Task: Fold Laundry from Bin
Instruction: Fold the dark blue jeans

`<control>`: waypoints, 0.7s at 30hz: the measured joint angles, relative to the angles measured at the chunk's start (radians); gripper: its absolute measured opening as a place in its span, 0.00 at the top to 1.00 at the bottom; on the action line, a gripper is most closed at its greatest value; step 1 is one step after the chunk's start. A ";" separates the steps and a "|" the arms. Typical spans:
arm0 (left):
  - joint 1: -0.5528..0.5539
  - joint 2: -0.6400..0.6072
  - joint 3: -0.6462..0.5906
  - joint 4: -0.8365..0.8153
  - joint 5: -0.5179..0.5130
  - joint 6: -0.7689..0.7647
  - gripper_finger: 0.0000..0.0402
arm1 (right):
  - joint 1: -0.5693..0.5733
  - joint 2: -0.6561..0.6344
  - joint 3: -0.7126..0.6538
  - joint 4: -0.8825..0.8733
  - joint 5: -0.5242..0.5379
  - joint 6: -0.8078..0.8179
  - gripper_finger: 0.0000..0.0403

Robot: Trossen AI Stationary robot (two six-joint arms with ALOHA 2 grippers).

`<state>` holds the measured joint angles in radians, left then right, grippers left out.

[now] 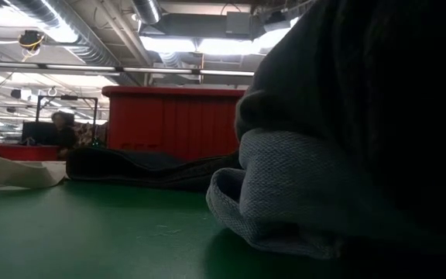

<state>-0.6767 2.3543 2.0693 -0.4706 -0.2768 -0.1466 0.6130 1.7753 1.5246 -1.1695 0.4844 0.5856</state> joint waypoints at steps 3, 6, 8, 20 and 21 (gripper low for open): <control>0.020 0.000 0.000 -0.001 -0.065 0.001 0.94 | 0.089 0.003 0.000 0.034 -0.005 0.040 0.51; 0.051 0.000 0.000 -0.011 -0.090 0.001 0.97 | 0.171 0.023 0.000 0.090 0.023 0.049 0.51; 0.075 0.000 0.000 -0.017 -0.092 0.001 0.98 | 0.216 0.044 0.000 0.110 0.086 0.070 0.51; 0.217 -0.001 0.001 -0.124 -0.127 -0.007 1.00 | 0.272 0.183 0.000 0.112 0.046 0.196 0.51; 0.228 -0.001 0.001 -0.150 -0.136 -0.008 1.00 | 0.272 0.189 0.001 0.111 0.026 0.203 0.51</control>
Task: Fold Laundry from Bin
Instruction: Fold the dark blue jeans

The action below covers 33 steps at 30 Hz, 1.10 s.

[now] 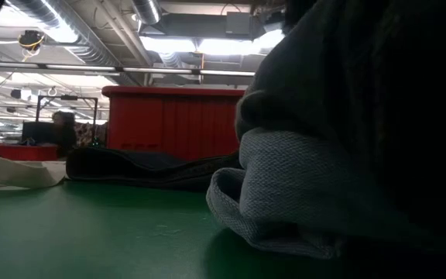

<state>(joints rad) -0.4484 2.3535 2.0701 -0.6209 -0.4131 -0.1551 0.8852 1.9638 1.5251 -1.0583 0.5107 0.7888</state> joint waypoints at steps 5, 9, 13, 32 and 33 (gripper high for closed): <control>0.054 0.000 -0.019 -0.060 -0.006 -0.003 0.99 | 0.002 0.017 -0.017 -0.004 -0.096 0.040 0.51; 0.083 0.000 -0.063 -0.053 0.017 -0.028 1.00 | 0.013 0.017 -0.025 -0.012 -0.121 0.074 0.51; 0.100 -0.004 -0.090 -0.051 0.056 -0.030 0.99 | 0.037 0.017 -0.025 -0.016 -0.136 0.083 0.51; -0.025 0.000 0.150 -0.248 0.057 0.000 0.99 | 0.047 0.017 0.150 -0.201 -0.065 0.120 0.51; -0.038 0.000 0.155 -0.244 0.056 -0.002 0.99 | 0.046 0.017 0.155 -0.199 -0.061 0.120 0.51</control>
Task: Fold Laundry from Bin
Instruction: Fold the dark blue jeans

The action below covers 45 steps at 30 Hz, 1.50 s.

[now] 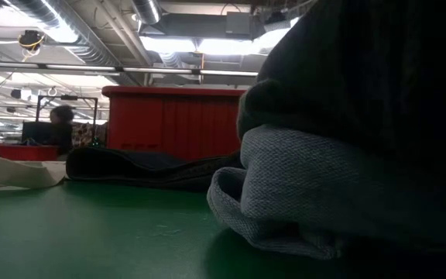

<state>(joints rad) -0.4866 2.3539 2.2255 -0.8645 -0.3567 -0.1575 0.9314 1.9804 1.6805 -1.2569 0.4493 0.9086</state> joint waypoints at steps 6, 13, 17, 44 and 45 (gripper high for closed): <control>-0.082 0.001 0.003 0.001 0.052 -0.030 0.96 | -0.001 0.000 0.005 0.001 0.002 -0.023 0.51; -0.139 0.001 0.002 0.001 0.069 -0.213 0.77 | -0.002 0.000 0.005 0.002 0.002 -0.023 0.51; -0.167 0.000 -0.040 0.003 0.097 -0.320 0.66 | -0.002 0.000 0.005 0.004 0.002 -0.023 0.51; -0.193 0.001 -0.215 0.227 -0.112 -0.439 0.61 | -0.002 0.000 0.005 0.085 0.003 -0.050 0.51; -0.194 0.001 -0.215 0.222 -0.136 -0.469 0.63 | -0.002 0.000 0.005 0.085 0.003 -0.050 0.51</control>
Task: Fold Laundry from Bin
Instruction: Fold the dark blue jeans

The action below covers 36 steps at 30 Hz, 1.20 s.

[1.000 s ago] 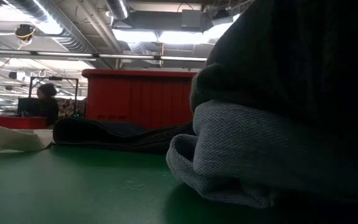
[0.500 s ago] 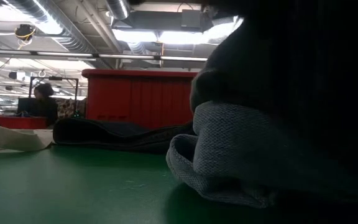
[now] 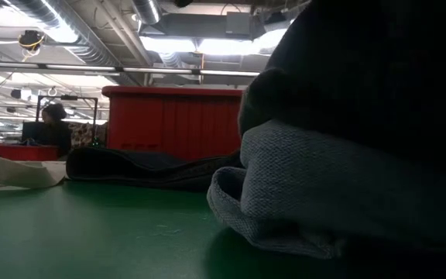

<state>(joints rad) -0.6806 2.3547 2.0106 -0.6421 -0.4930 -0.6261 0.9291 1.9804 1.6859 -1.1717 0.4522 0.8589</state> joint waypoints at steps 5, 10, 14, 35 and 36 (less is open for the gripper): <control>-0.013 0.000 0.000 -0.101 -0.117 -0.205 0.88 | 0.000 0.000 0.000 0.005 0.047 0.009 0.51; -0.036 0.000 0.000 -0.196 -0.135 -0.366 0.96 | 0.000 0.000 0.000 0.002 0.134 0.053 0.51; -0.059 0.000 0.000 -0.210 -0.164 -0.370 0.98 | -0.012 0.000 0.000 -0.005 0.188 0.073 0.51; -0.081 0.000 0.000 -0.211 -0.199 -0.332 0.97 | -0.514 0.000 0.000 0.321 -0.004 -0.718 0.51; -0.084 0.000 0.000 -0.211 -0.200 -0.332 0.97 | -0.539 0.000 0.000 0.318 -0.019 -0.736 0.51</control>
<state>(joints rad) -0.7644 2.3547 2.0109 -0.8528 -0.6929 -0.9584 0.3903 1.9800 1.6859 -0.8541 0.4337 0.1234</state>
